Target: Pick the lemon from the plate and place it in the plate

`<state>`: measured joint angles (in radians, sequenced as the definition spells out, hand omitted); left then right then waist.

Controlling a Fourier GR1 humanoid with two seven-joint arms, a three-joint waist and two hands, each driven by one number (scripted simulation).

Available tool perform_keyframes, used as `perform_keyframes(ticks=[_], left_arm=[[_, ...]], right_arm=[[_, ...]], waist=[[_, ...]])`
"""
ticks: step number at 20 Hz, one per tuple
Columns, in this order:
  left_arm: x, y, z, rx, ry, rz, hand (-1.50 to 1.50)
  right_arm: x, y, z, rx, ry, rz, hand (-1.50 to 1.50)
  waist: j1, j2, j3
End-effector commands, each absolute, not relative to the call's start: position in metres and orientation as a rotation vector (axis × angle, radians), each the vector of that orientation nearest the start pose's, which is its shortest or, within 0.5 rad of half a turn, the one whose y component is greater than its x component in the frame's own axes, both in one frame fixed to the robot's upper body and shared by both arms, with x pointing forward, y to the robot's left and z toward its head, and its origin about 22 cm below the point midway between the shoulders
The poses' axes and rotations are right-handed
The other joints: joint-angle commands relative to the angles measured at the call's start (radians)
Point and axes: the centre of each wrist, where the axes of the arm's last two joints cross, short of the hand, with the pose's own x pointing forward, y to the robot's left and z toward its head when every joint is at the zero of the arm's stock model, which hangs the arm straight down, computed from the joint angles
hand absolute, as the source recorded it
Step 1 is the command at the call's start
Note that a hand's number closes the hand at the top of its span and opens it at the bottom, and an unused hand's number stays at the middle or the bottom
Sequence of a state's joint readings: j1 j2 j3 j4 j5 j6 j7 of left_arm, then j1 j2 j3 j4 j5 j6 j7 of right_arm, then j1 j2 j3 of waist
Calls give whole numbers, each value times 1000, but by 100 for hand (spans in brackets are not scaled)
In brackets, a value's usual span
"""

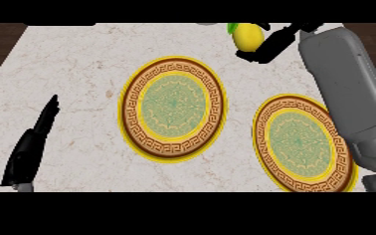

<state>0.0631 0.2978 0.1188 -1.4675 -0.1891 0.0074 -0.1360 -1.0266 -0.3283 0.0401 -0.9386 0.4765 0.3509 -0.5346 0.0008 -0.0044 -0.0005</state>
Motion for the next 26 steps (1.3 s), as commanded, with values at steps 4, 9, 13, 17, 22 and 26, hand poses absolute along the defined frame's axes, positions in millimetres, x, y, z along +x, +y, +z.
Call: perform_keyframes(ticks=[4, 9, 13, 17, 22, 26], left_arm=[[211, 351, -4, 476, -1515, -291, 0], [231, 340, -14, 474, -1511, -309, 0], [222, 345, -12, 446, -1509, -294, 0], [222, 336, -1, 467, -1526, -314, 0], [215, 339, 2, 424, -1541, -322, 0], [229, 338, 8, 456, -1540, -325, 0]], right_arm=[[414, -99, 213, -31, -2036, 1298, 150], [396, -50, 178, -32, -1935, 1443, 150], [385, -29, 156, -40, -1874, 1468, 150], [385, -26, 122, 20, -1794, 1496, 150], [385, -34, 83, 0, -1655, 1295, -150], [389, -18, 89, -50, -1633, 1311, -150]], waist=[[10, 1, 0], [8, 7, 0], [19, 6, 0], [24, 7, 0], [50, 10, 0], [43, 12, 0]])
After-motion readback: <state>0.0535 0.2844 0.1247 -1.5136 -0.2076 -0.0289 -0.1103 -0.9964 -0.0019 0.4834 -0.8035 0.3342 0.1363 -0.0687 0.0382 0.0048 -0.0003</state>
